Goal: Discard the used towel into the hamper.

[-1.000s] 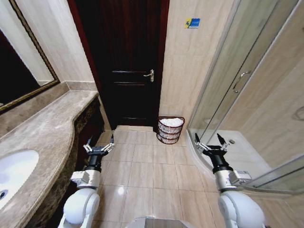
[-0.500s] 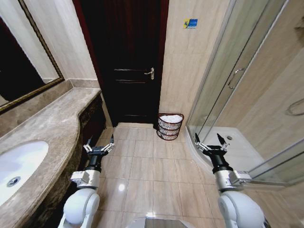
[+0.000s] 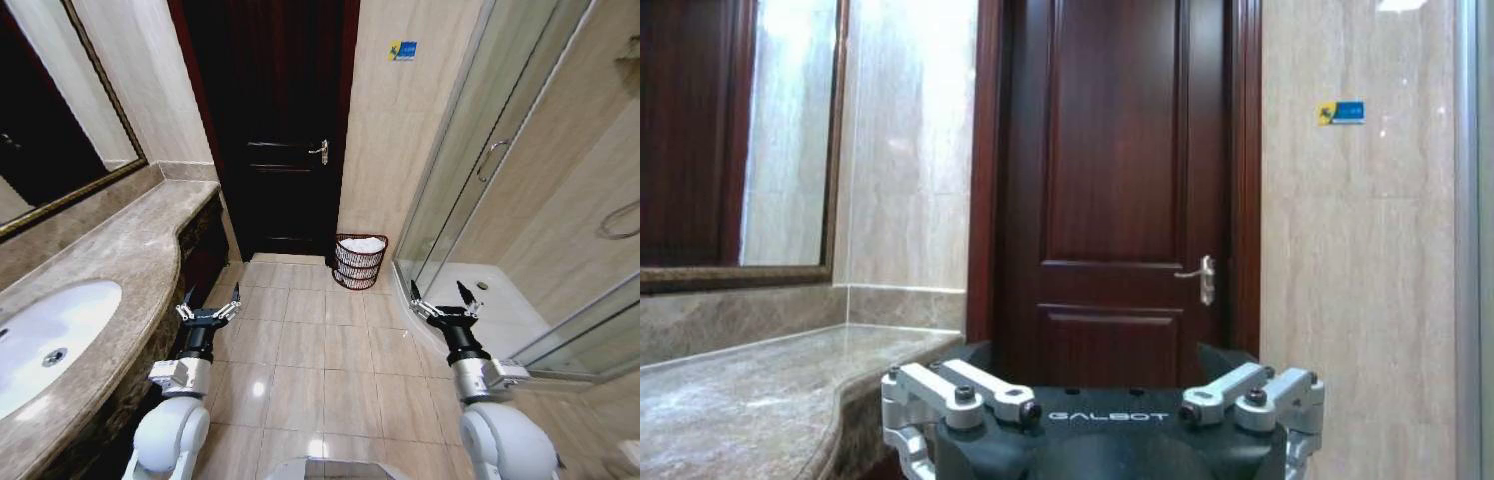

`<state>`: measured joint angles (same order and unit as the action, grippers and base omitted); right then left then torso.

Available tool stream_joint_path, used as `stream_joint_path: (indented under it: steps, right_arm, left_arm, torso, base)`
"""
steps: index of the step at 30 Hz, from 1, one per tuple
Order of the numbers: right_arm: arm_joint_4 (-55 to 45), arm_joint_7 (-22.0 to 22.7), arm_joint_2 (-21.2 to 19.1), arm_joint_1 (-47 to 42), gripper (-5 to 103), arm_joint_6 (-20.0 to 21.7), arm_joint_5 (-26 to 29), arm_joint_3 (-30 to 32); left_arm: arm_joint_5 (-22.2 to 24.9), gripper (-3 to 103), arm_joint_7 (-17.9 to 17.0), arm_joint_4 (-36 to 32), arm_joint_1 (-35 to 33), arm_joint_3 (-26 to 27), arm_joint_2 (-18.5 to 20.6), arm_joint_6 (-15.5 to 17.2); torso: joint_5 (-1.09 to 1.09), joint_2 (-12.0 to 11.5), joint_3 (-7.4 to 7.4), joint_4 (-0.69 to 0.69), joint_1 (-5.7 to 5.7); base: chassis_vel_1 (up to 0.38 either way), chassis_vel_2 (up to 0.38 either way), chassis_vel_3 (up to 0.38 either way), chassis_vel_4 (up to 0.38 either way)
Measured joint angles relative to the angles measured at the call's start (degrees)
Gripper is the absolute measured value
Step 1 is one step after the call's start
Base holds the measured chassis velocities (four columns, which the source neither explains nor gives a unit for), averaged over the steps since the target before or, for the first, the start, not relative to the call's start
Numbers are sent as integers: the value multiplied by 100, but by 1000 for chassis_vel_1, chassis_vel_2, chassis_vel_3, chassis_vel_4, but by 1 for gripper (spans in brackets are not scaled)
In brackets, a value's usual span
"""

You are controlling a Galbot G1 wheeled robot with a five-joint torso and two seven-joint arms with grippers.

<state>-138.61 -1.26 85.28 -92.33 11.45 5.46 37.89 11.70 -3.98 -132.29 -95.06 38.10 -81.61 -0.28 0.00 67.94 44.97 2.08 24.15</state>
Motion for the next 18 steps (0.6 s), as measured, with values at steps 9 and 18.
stream_joint_path:
  steps: [9,18]
  right_arm:
    - [0,0,0,1,100,0,0,0]
    - [0,0,0,1,100,0,0,0]
  left_arm:
    - [0,100,0,0,5,0,0,0]
    - [0,100,0,0,2,0,0,0]
  torso:
    - [0,-1,1,0,3]
    - [0,-1,0,0,2]
  base:
    - [0,0,0,0]
    - [0,0,0,0]
